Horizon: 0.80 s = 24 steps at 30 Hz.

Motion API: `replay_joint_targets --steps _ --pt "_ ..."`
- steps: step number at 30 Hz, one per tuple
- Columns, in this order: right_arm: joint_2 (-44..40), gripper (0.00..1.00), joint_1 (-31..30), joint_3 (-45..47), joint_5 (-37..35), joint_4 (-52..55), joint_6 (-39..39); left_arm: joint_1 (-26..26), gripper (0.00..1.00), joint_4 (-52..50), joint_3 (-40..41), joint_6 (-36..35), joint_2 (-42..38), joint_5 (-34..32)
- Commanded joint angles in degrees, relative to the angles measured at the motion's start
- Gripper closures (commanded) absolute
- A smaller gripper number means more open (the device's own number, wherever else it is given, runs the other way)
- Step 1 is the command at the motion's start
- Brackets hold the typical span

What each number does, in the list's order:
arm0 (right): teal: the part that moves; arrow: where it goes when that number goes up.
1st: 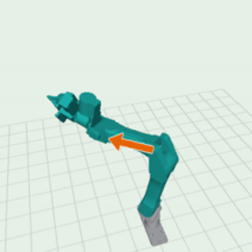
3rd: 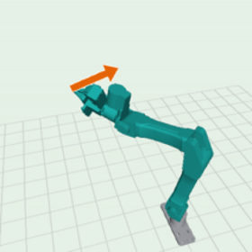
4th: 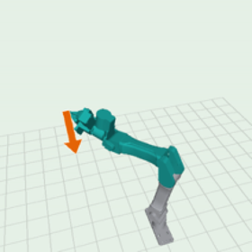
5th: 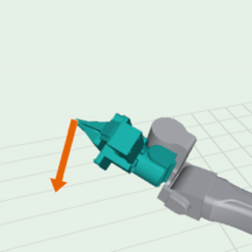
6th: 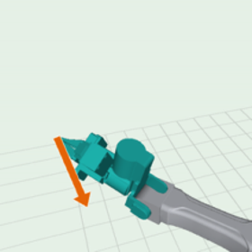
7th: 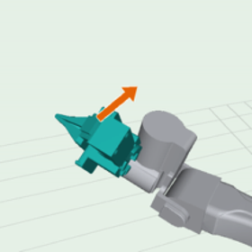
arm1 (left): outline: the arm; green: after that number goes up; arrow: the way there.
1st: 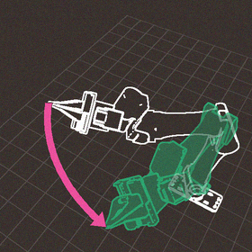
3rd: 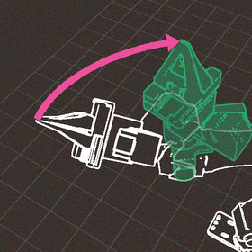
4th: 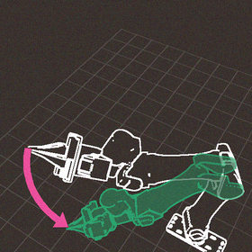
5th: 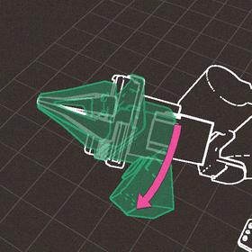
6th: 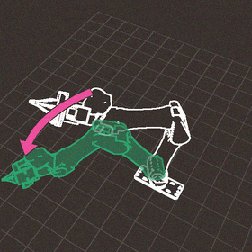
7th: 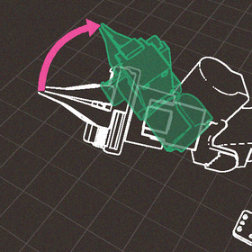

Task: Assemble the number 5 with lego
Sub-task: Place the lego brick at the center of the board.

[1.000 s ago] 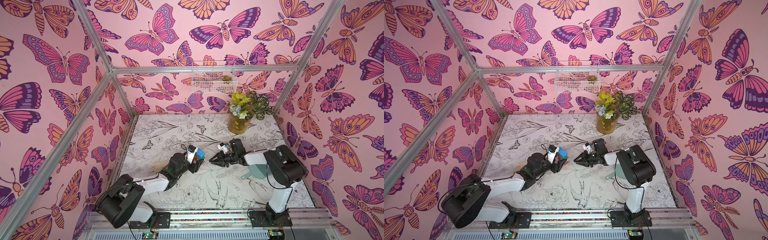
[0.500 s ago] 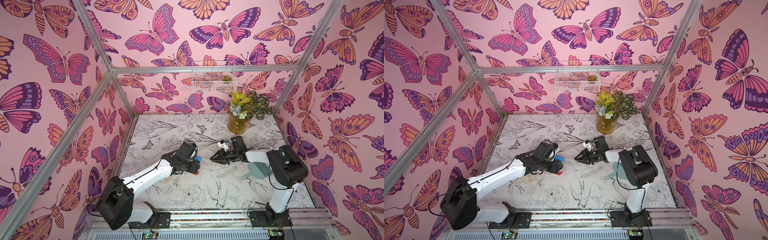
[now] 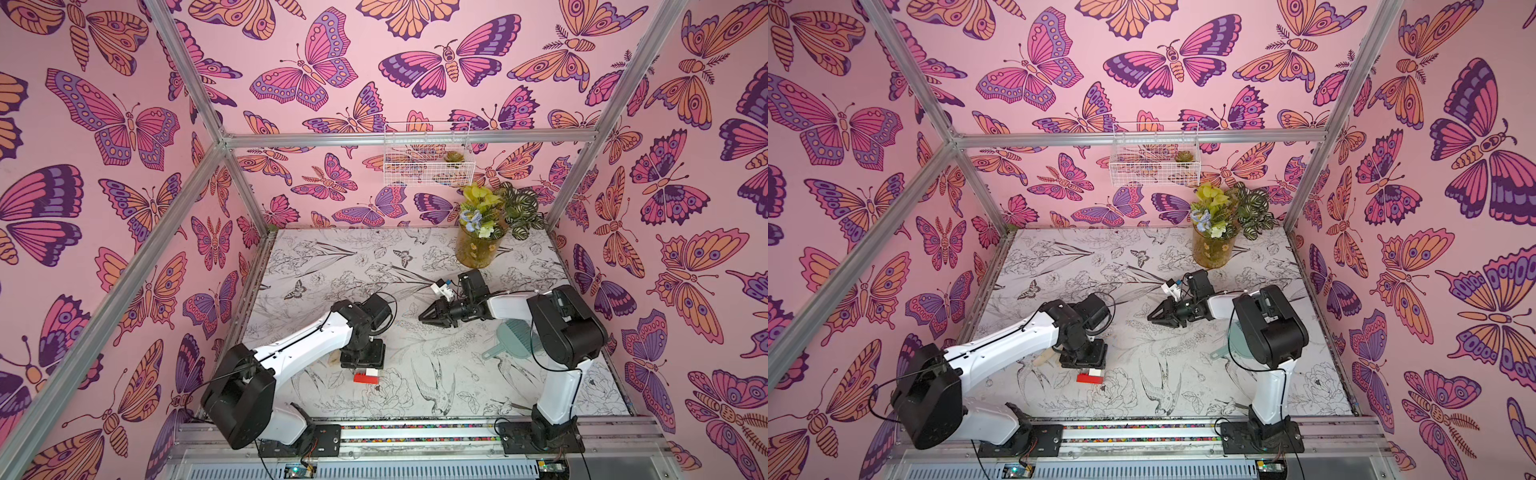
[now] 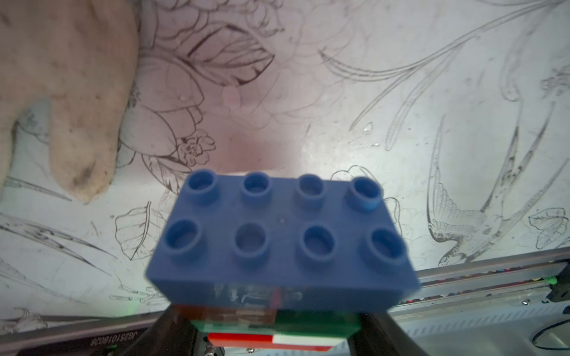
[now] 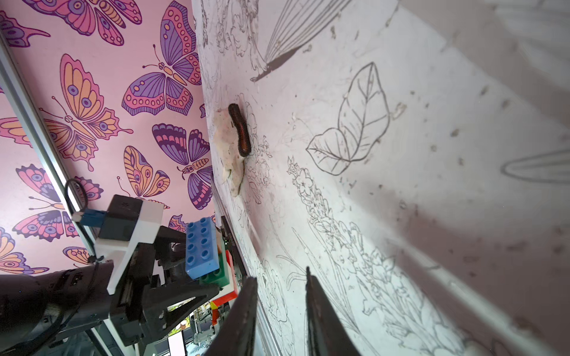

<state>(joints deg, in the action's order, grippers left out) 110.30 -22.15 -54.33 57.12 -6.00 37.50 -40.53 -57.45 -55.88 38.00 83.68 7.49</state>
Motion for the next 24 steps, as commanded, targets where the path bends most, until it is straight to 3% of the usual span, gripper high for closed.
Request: replay_joint_targets --steps 1,18,24 --pt "0.6 0.71 0.4 0.1 2.0 -1.2 0.3 -0.6 0.62 -3.0 -0.9 5.1 3.0 1.1" --pt "0.3 0.71 0.4 0.2 1.9 -1.6 0.6 -0.8 0.64 2.6 -1.3 6.7 11.1 3.6" --pt "0.3 0.71 0.3 0.4 1.7 -1.0 0.0 -0.8 0.54 3.7 -1.6 6.3 12.2 3.6"
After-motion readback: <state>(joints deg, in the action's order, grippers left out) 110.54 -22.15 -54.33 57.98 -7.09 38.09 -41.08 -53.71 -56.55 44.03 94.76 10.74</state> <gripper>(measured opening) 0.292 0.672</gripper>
